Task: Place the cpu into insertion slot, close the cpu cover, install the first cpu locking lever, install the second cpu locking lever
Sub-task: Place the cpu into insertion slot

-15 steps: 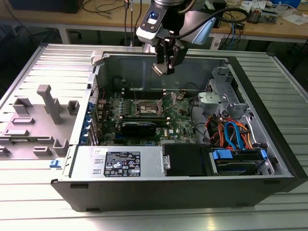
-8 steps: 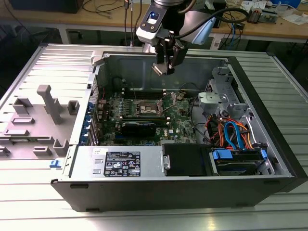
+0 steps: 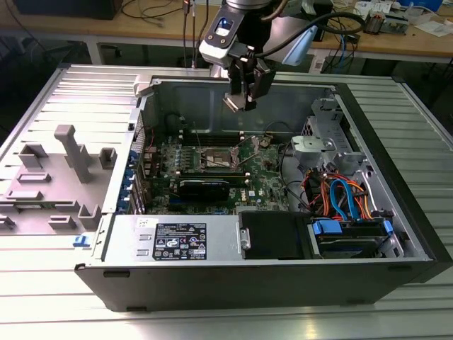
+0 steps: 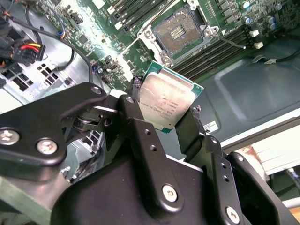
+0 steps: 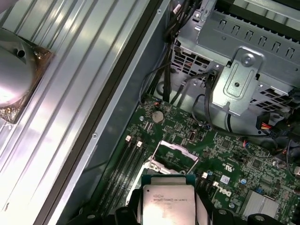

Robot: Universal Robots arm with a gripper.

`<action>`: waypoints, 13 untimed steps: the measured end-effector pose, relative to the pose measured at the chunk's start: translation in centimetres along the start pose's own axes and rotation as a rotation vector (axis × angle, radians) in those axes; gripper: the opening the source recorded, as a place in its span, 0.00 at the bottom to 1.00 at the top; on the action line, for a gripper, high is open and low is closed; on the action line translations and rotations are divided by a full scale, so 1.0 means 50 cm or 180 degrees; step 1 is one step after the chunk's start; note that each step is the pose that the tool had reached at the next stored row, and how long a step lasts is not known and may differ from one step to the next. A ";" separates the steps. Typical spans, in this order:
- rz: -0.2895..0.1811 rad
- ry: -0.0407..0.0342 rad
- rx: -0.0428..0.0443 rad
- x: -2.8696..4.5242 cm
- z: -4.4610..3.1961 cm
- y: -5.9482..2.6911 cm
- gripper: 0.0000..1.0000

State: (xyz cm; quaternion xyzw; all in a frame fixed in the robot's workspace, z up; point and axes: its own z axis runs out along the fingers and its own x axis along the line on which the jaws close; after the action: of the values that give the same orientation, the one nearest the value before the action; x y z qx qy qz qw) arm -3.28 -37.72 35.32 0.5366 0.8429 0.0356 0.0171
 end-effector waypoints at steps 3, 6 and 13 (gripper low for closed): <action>0.0184 -0.0014 -0.0001 0.000 0.004 0.000 0.54; 0.0327 -0.0026 -0.0002 0.000 0.007 -0.001 0.54; 0.0470 -0.0037 -0.0002 0.002 0.009 -0.006 0.54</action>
State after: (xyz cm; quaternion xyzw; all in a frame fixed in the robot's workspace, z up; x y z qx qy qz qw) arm -3.55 -37.72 34.85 0.5975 0.8009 0.0340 0.0195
